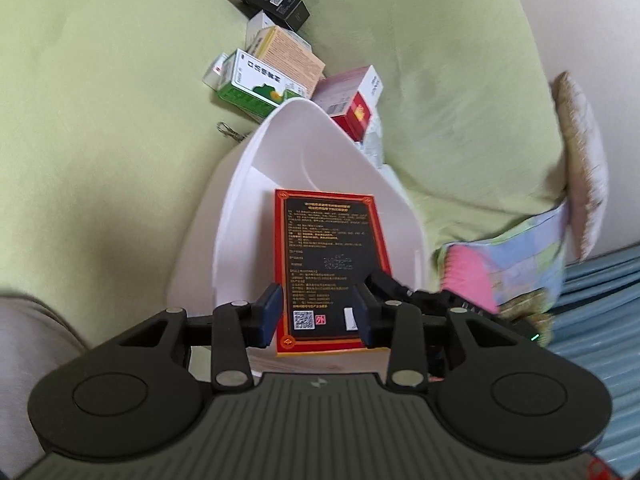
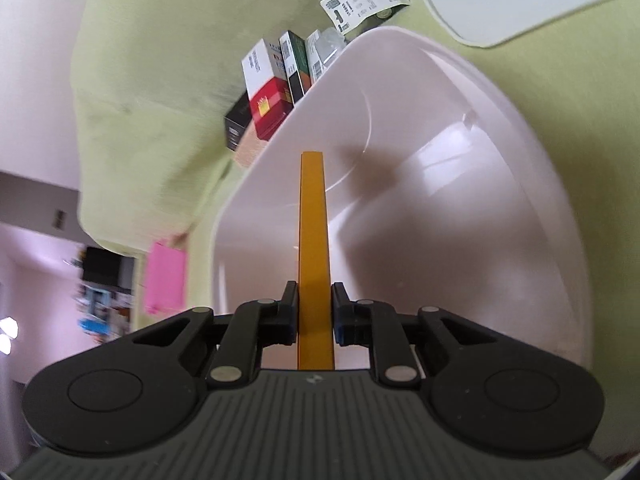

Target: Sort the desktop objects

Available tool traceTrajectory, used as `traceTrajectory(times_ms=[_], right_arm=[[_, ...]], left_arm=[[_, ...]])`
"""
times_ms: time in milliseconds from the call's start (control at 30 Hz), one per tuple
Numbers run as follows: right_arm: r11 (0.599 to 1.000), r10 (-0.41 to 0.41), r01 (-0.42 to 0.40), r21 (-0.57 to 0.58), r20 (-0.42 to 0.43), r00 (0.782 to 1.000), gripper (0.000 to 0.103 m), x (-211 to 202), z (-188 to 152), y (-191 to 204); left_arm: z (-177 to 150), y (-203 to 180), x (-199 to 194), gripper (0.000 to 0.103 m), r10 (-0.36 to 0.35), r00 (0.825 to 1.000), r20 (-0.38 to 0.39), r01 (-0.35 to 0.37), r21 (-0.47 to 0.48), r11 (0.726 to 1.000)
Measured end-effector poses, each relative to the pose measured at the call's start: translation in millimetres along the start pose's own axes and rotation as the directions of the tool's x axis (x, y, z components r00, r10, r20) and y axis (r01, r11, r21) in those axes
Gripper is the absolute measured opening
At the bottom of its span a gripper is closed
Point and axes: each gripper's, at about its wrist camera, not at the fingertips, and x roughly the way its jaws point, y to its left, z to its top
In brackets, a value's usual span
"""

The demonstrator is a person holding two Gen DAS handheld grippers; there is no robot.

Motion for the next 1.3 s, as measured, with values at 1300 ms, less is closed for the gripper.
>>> traceTrajectory(times_ms=[1300], right_arm=[[0.798,-0.530,0.387,-0.462,-0.231,0.816,0.042,82.1,-9.1,26.9]], left_arm=[[-6.9,-14.0,-9.1,0.049,0.242,0.965,0.104,-0.259,0.217,0.941]])
